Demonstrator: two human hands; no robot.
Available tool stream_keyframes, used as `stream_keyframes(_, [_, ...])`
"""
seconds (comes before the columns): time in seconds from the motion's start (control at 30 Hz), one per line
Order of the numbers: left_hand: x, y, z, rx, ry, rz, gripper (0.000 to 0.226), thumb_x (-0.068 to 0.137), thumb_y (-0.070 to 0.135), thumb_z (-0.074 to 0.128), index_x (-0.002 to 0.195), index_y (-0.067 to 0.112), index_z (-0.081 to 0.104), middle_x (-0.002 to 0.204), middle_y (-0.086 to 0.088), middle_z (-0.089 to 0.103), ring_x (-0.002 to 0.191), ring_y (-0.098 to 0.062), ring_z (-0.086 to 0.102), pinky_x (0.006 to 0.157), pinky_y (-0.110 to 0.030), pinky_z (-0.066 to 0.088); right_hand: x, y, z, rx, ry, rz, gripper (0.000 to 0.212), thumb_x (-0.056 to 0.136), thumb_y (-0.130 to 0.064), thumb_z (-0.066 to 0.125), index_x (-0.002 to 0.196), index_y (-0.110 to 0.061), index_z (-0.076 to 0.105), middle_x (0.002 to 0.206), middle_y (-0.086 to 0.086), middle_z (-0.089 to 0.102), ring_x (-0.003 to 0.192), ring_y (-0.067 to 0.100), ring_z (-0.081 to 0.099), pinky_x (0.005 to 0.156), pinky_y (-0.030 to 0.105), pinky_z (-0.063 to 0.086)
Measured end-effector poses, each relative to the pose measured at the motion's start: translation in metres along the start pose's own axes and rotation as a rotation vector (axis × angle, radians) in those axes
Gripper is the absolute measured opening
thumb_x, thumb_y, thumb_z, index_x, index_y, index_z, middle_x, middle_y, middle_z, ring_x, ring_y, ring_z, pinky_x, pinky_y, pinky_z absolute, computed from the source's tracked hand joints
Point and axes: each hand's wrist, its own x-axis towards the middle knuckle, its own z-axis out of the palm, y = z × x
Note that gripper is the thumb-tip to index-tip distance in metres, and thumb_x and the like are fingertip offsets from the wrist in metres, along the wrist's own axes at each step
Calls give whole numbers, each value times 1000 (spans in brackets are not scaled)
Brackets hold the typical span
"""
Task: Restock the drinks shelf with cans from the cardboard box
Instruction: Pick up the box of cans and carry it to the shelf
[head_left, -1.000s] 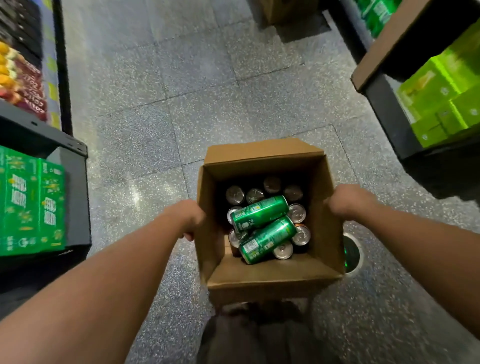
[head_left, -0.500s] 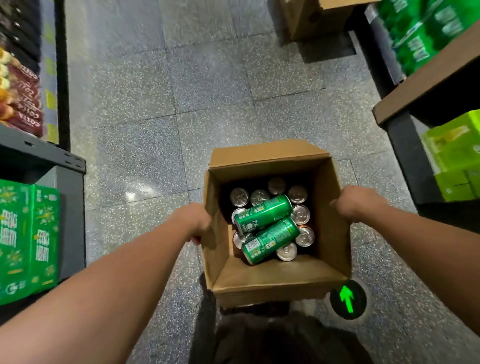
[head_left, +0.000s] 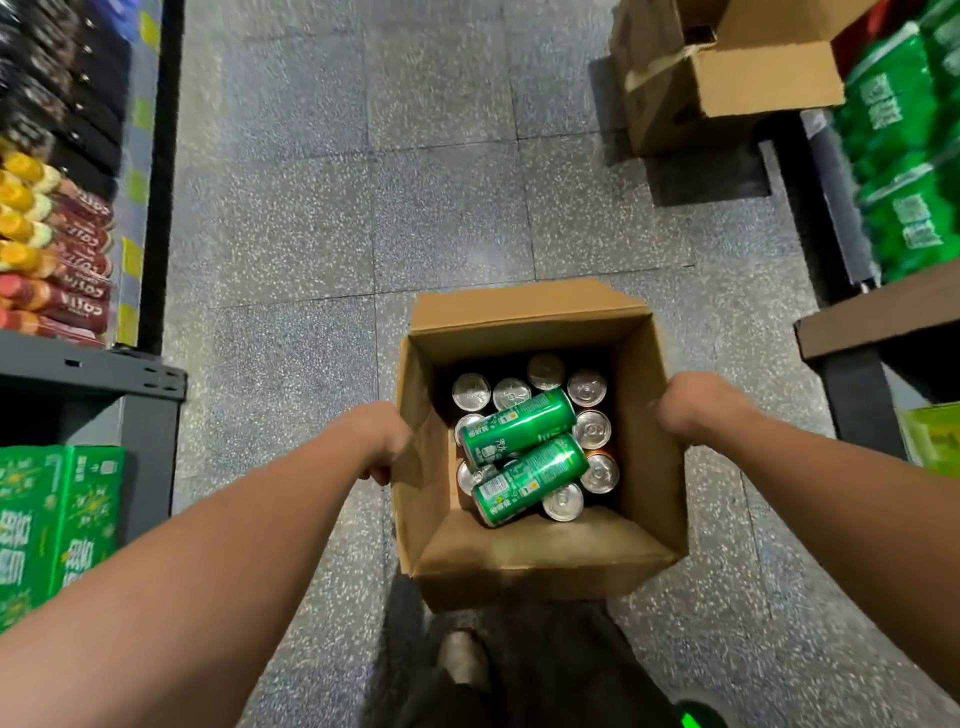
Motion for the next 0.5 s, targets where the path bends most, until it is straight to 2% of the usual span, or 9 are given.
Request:
stream_keyframes(0.1, [17,16,-37,-54,16,-24,24,81,15,62,86,-6,72,66,-15,68,40,-19,53,48,-22,43,35,-18,-40,-21,19,-30,32,90,-27,52,114,-10,63,117,14,65,109,33,61,90,37,48])
stream_keyframes(0.17, [28,25,-64,-77,36,-38,24,85,14,58,82,-5,72,60,-13,67,40,-19,55,51,-25,46,56,-31,-65,-59,20,-50,30,89,-25,53,113,-10,63,117,14,65,108,33,61,87,36,48])
stream_keyframes(0.3, [54,40,-119,-85,55,-46,20,85,12,58,81,-3,72,62,-12,71,48,-19,64,56,-27,51,97,-62,-115,-72,18,-68,28,89,-25,52,109,-10,65,114,14,66,105,32,63,90,37,50])
stream_keyframes(0.4, [77,50,-163,-115,48,-51,25,88,16,54,72,1,66,46,-5,64,42,-17,58,52,-24,49,127,-86,-149,-97,27,-64,30,89,-25,53,113,-10,65,118,15,65,109,32,61,92,38,50])
stream_keyframes(0.5, [96,61,-210,-106,40,-35,22,84,14,55,77,0,71,50,-6,66,47,-18,62,60,-28,55,153,-108,-183,-84,43,-48,30,88,-26,55,113,-12,63,117,14,65,107,32,62,90,37,51])
